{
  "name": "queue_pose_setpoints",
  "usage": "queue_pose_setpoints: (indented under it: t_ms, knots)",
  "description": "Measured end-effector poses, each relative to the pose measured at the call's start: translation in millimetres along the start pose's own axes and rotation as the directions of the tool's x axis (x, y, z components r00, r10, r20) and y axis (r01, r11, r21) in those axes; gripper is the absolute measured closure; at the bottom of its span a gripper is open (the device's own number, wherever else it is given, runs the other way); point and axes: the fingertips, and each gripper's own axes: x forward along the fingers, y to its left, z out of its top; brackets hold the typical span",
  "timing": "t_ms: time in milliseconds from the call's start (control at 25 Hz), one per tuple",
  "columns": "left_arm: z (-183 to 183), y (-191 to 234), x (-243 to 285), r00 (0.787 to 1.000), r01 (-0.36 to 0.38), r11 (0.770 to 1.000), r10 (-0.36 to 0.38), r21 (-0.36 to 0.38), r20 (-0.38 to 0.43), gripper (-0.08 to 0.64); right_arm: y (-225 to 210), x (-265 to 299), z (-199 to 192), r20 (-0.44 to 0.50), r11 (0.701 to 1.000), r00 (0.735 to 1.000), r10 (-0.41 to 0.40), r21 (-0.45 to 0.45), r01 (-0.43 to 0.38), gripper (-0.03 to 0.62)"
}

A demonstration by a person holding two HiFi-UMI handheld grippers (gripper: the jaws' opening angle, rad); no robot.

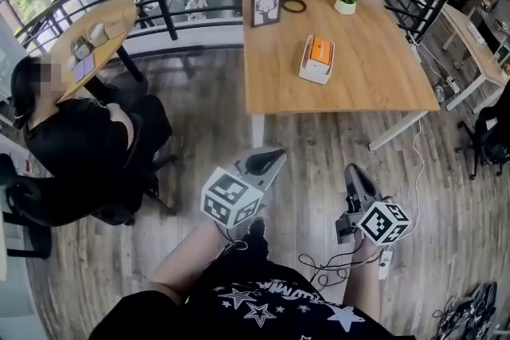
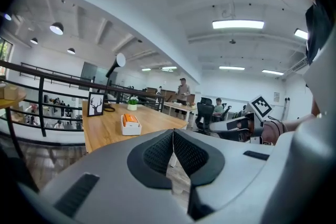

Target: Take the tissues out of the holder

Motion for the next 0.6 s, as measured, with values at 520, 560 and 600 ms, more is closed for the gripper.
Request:
queue_pose_setpoints:
  t_ms: [520,560,600]
  knots:
    - [3.9,101.4,21.4,1.0,0.015,0.997,-0.015,-0.075,0.012,0.545,4.3,80.1,1.1,-0.027,0.998,0.997,-0.066,-0.019,0.066,0.568]
    - [4.2,102.9,24.5,1.0,0.02,0.997,-0.019,-0.072,0.014,0.545,2.7,81.6,0.6,-0.026,0.997,0.997,-0.07,-0.019,0.07,0.568]
    - [4.2,103.6,27.3,1.0,0.025,0.997,-0.024,-0.068,0.016,0.545,0.5,82.6,-0.2,-0.024,0.997,0.997,-0.075,-0.017,0.075,0.568]
